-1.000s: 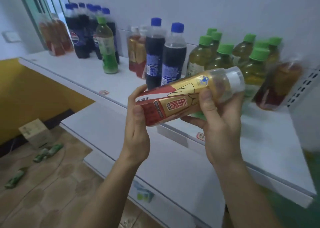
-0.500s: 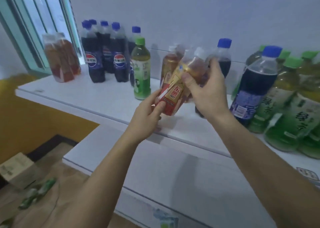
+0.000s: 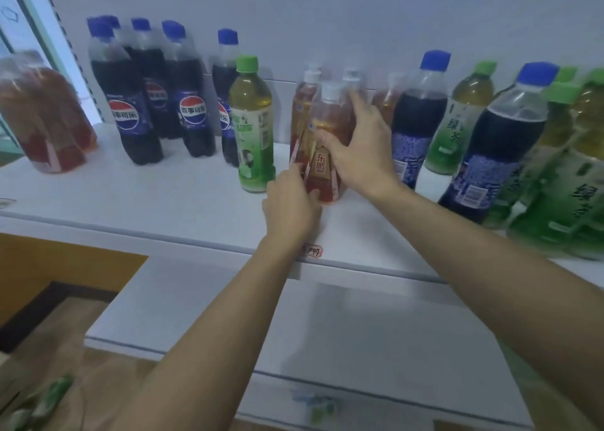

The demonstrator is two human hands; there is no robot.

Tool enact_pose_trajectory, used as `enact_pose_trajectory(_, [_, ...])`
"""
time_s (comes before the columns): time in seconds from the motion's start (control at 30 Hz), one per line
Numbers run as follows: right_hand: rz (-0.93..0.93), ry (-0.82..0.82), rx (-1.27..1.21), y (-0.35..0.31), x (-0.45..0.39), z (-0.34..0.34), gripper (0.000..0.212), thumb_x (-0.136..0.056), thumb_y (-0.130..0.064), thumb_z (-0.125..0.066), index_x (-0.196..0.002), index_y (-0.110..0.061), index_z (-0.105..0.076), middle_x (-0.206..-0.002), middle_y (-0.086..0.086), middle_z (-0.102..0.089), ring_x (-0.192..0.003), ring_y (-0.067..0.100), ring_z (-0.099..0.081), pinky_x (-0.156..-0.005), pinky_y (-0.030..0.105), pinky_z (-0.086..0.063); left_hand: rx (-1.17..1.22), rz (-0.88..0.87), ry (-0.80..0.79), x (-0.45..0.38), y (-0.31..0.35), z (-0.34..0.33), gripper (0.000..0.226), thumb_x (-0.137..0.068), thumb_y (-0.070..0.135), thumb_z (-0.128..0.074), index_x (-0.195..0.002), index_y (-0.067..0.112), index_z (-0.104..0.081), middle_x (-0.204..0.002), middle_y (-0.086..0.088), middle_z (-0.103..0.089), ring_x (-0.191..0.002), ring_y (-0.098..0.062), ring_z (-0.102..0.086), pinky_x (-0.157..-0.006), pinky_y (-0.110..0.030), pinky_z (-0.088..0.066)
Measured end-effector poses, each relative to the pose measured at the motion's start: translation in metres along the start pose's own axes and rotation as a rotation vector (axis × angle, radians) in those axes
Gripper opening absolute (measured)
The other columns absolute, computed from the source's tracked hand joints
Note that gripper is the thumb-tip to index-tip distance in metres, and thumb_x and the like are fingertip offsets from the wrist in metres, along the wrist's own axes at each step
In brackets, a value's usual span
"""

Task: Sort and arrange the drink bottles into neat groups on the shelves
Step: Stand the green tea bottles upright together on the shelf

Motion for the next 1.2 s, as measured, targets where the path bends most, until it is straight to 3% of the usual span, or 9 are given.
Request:
enact_pose_trajectory(0.13, [-0.022, 0.027, -0.023, 0.002, 0.007, 0.002, 0.08, -0.086, -0.032, -0.081, -0.153, -0.024, -0.039, -0.145, 0.001, -0.054, -0.132, 0.019, -0.053, -0.112, 0.048, -0.045, -0.027, 0.018, -0.032, 0.001, 0.0, -0.002, 0.051, -0.09, 0.021, -0.066, -0.139, 0.018, -0.052, -0.128, -0.008, -0.064, -0.121, -0.034, -0.058, -0.098, -0.054, -0.049])
enact_pose_trajectory(0.2, [-0.03, 0.055, -0.133, 0.001, 0.02, 0.012, 0.085, -0.084, -0.022, -0.083, -0.154, -0.027, -0.034, -0.143, 0.002, -0.053, -0.128, 0.018, -0.056, -0.106, 0.049, -0.051, 0.022, 0.016, -0.023, 0.004, 0.001, 0.002, 0.048, -0.09, 0.02, -0.064, -0.137, 0.016, -0.054, -0.125, -0.008, -0.065, -0.117, -0.032, -0.06, -0.097, -0.051, -0.05])
enact_pose_trajectory(0.37, [0.026, 0.22, -0.334, 0.01, 0.087, 0.062, 0.047, -0.087, -0.019, -0.077, -0.126, -0.026, -0.053, -0.104, -0.009, -0.064, -0.096, 0.012, -0.066, -0.072, 0.027, -0.06, 0.105, -0.044, 0.104, 0.038, 0.012, 0.022, 0.019, -0.09, 0.03, -0.064, -0.107, 0.024, -0.06, -0.103, 0.005, -0.065, -0.091, -0.021, -0.063, -0.078, -0.04, -0.053])
enact_pose_trajectory(0.47, [-0.024, 0.245, -0.394, 0.036, 0.115, 0.088, 0.032, -0.088, -0.016, -0.075, -0.111, -0.027, -0.056, -0.093, -0.012, -0.065, -0.088, 0.014, -0.067, -0.067, 0.024, -0.056, 0.048, -0.259, -0.034, 0.063, 0.052, 0.002, 0.015, -0.089, 0.022, -0.064, -0.104, 0.022, -0.065, -0.094, 0.007, -0.068, -0.084, -0.018, -0.061, -0.076, -0.037, -0.052])
enact_pose_trajectory(0.6, [-0.013, 0.294, -0.463, 0.073, 0.135, 0.141, 0.029, -0.093, -0.01, -0.069, -0.108, -0.027, -0.053, -0.092, -0.003, -0.064, -0.081, 0.02, -0.066, -0.069, 0.038, -0.056, 0.022, -0.515, -0.217, 0.105, 0.118, -0.04, 0.013, -0.089, 0.023, -0.062, -0.101, 0.025, -0.068, -0.088, 0.011, -0.064, -0.079, -0.013, -0.058, -0.072, -0.035, -0.05])
enact_pose_trajectory(0.77, [-0.07, 0.496, -0.338, 0.142, 0.151, 0.245, 0.021, -0.096, -0.012, -0.063, -0.106, -0.026, -0.052, -0.091, 0.006, -0.061, -0.083, 0.03, -0.064, -0.074, 0.046, -0.057, -0.019, -0.73, -0.378, 0.151, 0.207, -0.111, 0.011, -0.089, 0.028, -0.06, -0.098, 0.027, -0.066, -0.086, 0.009, -0.064, -0.081, -0.019, -0.061, -0.066, -0.035, -0.05])
enact_pose_trajectory(0.83, [-0.119, 0.532, -0.307, 0.173, 0.154, 0.286, 0.02, -0.096, -0.007, -0.06, -0.104, -0.024, -0.051, -0.088, 0.014, -0.058, -0.079, 0.036, -0.06, -0.067, 0.044, -0.053, -0.014, -0.762, -0.416, 0.162, 0.242, -0.14, 0.01, -0.09, 0.028, -0.059, -0.096, 0.026, -0.066, -0.084, 0.008, -0.065, -0.08, -0.021, -0.062, -0.065, -0.037, -0.051])
enact_pose_trajectory(0.97, [-0.169, 0.539, -0.246, 0.228, 0.147, 0.353, 0.025, -0.095, -0.012, -0.058, -0.1, -0.035, -0.051, -0.084, 0.009, -0.059, -0.075, 0.037, -0.061, -0.059, 0.025, -0.047, 0.012, -0.699, -0.428, 0.176, 0.289, -0.186, 0.008, -0.091, 0.028, -0.058, -0.087, 0.027, -0.066, -0.077, 0.01, -0.067, -0.073, -0.018, -0.061, -0.061, -0.036, -0.051])
enact_pose_trajectory(1.2, [-0.368, 0.258, -0.123, 0.344, 0.08, 0.369, 0.024, -0.088, -0.025, -0.066, -0.098, -0.038, -0.049, -0.084, -0.006, -0.062, -0.08, 0.024, -0.067, -0.07, 0.043, -0.057, 0.052, -0.672, -0.36, 0.194, 0.344, -0.238, 0.011, -0.09, 0.029, -0.058, -0.087, 0.025, -0.068, -0.07, 0.008, -0.067, -0.064, -0.015, -0.062, -0.057, -0.037, -0.054])
Point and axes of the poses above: each hand's wrist, its own x-axis away from the middle knuckle, its own z-axis out of the back of the hand, y = z × x, the point moved 9 cm from there along -x, towards the middle knuckle
